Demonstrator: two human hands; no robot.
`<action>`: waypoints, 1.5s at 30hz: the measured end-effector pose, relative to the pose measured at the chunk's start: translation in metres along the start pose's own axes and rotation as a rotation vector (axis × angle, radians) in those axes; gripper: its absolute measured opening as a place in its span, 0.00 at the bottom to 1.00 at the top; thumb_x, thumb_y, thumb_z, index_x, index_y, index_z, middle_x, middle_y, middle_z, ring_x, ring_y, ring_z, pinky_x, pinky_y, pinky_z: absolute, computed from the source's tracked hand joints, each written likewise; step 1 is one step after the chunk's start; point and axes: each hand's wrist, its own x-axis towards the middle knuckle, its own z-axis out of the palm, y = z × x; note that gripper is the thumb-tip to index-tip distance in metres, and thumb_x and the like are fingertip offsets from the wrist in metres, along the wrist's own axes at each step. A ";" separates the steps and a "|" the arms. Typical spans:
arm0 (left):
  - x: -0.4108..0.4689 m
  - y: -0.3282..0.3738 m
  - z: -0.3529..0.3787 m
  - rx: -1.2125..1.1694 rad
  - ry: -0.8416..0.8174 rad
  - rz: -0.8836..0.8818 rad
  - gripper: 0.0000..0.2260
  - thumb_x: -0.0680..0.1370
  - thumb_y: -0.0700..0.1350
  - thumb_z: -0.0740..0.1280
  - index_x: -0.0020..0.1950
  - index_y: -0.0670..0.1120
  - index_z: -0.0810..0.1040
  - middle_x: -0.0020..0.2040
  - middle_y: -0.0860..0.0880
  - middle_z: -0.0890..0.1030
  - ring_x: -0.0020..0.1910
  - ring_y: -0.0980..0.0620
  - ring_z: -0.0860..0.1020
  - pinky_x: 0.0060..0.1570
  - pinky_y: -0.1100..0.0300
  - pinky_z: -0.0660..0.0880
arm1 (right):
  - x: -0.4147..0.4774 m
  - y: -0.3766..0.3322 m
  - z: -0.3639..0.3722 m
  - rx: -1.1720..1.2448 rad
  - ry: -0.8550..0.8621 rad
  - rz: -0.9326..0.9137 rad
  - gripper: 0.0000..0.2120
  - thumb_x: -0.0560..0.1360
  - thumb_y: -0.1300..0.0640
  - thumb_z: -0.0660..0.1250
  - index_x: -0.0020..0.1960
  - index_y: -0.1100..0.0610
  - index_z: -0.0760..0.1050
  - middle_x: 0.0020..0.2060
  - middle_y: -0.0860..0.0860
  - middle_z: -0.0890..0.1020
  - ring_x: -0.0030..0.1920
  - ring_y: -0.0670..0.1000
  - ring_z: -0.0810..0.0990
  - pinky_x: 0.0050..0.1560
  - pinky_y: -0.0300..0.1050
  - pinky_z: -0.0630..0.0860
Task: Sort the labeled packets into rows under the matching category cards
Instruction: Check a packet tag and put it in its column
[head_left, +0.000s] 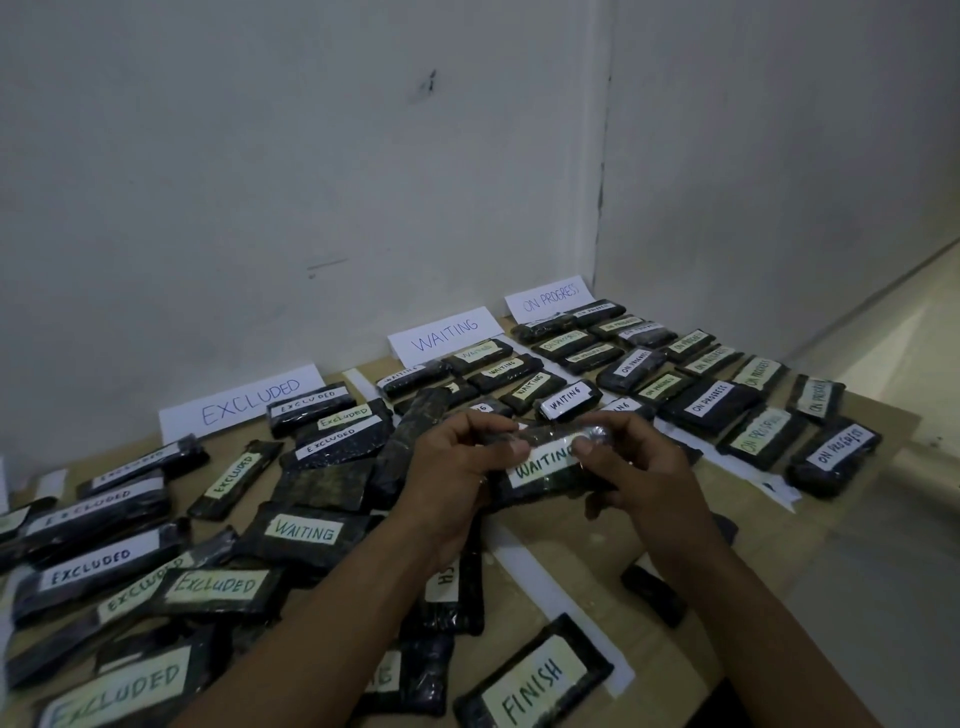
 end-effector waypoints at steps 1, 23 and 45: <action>0.000 0.000 0.001 -0.006 0.001 0.009 0.09 0.69 0.29 0.71 0.42 0.41 0.79 0.43 0.41 0.81 0.40 0.43 0.82 0.33 0.56 0.79 | 0.000 -0.001 0.000 0.022 -0.038 -0.004 0.15 0.69 0.58 0.71 0.55 0.57 0.76 0.41 0.57 0.83 0.35 0.56 0.81 0.32 0.47 0.77; -0.004 -0.012 -0.057 1.294 -0.099 0.406 0.18 0.73 0.42 0.70 0.62 0.54 0.75 0.58 0.56 0.77 0.57 0.57 0.74 0.54 0.63 0.71 | 0.034 -0.009 -0.027 -0.380 0.038 0.010 0.21 0.71 0.69 0.71 0.60 0.54 0.72 0.42 0.53 0.82 0.31 0.43 0.82 0.29 0.38 0.77; -0.041 -0.003 -0.092 1.101 -0.335 0.512 0.19 0.64 0.32 0.65 0.45 0.54 0.76 0.49 0.58 0.74 0.53 0.57 0.75 0.48 0.60 0.73 | 0.007 0.010 -0.034 -0.950 -0.116 -0.151 0.10 0.71 0.56 0.73 0.53 0.51 0.79 0.45 0.45 0.80 0.44 0.38 0.77 0.46 0.32 0.72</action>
